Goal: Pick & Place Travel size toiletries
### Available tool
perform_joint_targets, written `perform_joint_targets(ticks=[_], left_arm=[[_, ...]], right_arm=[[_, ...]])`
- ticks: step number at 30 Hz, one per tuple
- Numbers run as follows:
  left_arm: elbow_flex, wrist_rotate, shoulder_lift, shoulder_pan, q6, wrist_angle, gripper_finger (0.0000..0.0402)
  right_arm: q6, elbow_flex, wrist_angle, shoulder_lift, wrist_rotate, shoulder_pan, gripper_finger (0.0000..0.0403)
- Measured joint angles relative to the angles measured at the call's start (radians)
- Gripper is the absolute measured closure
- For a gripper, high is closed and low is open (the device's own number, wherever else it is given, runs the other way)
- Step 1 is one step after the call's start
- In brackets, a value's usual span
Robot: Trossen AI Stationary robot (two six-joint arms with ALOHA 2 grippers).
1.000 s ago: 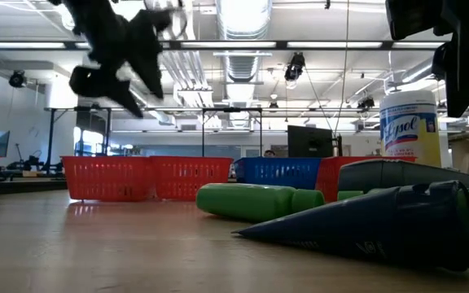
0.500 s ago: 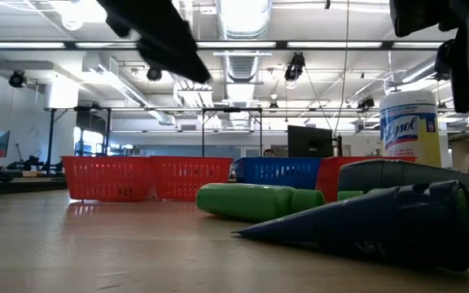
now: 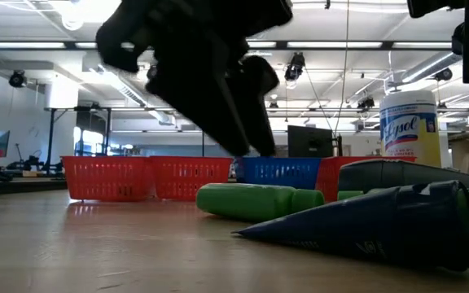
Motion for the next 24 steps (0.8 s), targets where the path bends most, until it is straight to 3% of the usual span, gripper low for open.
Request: perform_joint_targets(ticks=[8,18,24], left_arm=[[0.065,0.0,0.096,0.0,0.055,-0.025,0.0156],[0.068,-0.001,0.128,0.016,0.037,-0.069,0.016],[0.068,0.003,0.128,0.016,0.013,-0.085,0.0203]], right_arm=[[0.009,0.0,-0.047,-0.019,0.003,0.0,0.0037],[-0.007,0.0,-0.049,-0.006,0.003,0.0,0.0037],[-0.026,0.0,-0.05,-0.006,0.003,0.0,0.0037]])
